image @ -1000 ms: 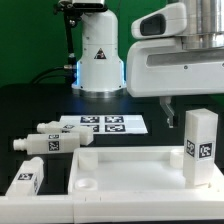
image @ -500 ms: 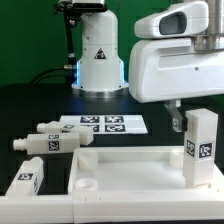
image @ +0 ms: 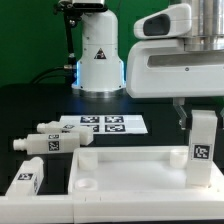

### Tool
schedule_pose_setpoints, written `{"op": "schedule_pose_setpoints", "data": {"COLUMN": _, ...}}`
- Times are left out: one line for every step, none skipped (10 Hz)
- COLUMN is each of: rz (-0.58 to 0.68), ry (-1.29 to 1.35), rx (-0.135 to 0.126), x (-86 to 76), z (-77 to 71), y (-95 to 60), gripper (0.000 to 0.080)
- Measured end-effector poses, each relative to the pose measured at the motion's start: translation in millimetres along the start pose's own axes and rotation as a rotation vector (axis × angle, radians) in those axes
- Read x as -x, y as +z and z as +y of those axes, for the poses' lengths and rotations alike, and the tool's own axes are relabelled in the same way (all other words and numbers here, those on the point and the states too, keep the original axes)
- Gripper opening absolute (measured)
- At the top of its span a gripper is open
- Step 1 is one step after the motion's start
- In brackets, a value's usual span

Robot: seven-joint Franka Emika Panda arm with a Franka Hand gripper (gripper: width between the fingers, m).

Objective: Assemble desk

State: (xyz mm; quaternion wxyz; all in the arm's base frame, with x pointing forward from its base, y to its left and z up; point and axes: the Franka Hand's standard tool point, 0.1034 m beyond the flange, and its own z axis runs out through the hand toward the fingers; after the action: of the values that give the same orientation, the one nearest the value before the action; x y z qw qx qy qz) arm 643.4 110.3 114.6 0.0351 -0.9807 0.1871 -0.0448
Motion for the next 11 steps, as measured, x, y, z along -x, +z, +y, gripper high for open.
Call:
{"op": "schedule_pose_setpoints", "data": {"rz": 0.001, "ry": 0.188, "rx": 0.004, "x": 0.1, "z": 1.1, "y": 0.2, "gripper": 0.0285}}
{"op": "schedule_pose_setpoints", "data": {"rz": 0.000, "ry": 0.424, "rx": 0.005, "x": 1.5, "z": 2.1, "y": 1.0, "gripper": 0.0285}}
{"op": "schedule_pose_setpoints", "data": {"rz": -0.010, "ry": 0.642, "rx": -0.005, "x": 2.0, "z": 3.3, "y": 1.3, "gripper": 0.0285}}
{"op": "schedule_pose_setpoints", "data": {"rz": -0.034, "ry": 0.865, "rx": -0.014, "x": 2.8, "z": 3.7, "y": 1.4, "gripper": 0.0287}}
{"op": "schedule_pose_setpoints", "data": {"rz": -0.037, "ry": 0.916, "rx": -0.011, "x": 4.8, "z": 1.3, "y": 1.6, "gripper": 0.0287}}
{"op": "schedule_pose_setpoints", "data": {"rz": -0.037, "ry": 0.911, "rx": -0.011, "x": 4.6, "z": 1.6, "y": 1.7, "gripper": 0.0291}}
{"op": "schedule_pose_setpoints", "data": {"rz": -0.043, "ry": 0.883, "rx": -0.004, "x": 6.4, "z": 1.5, "y": 2.2, "gripper": 0.0291}}
{"op": "schedule_pose_setpoints", "data": {"rz": -0.074, "ry": 0.814, "rx": 0.022, "x": 11.9, "z": 1.1, "y": 2.3, "gripper": 0.0516}}
{"op": "schedule_pose_setpoints", "data": {"rz": -0.075, "ry": 0.596, "rx": 0.013, "x": 8.3, "z": 2.0, "y": -0.3, "gripper": 0.0516}}
{"op": "schedule_pose_setpoints", "data": {"rz": -0.074, "ry": 0.350, "rx": 0.002, "x": 5.1, "z": 4.6, "y": -1.0, "gripper": 0.0624}}
{"op": "schedule_pose_setpoints", "data": {"rz": -0.090, "ry": 0.156, "rx": -0.002, "x": 6.7, "z": 4.2, "y": 0.4, "gripper": 0.0642}}
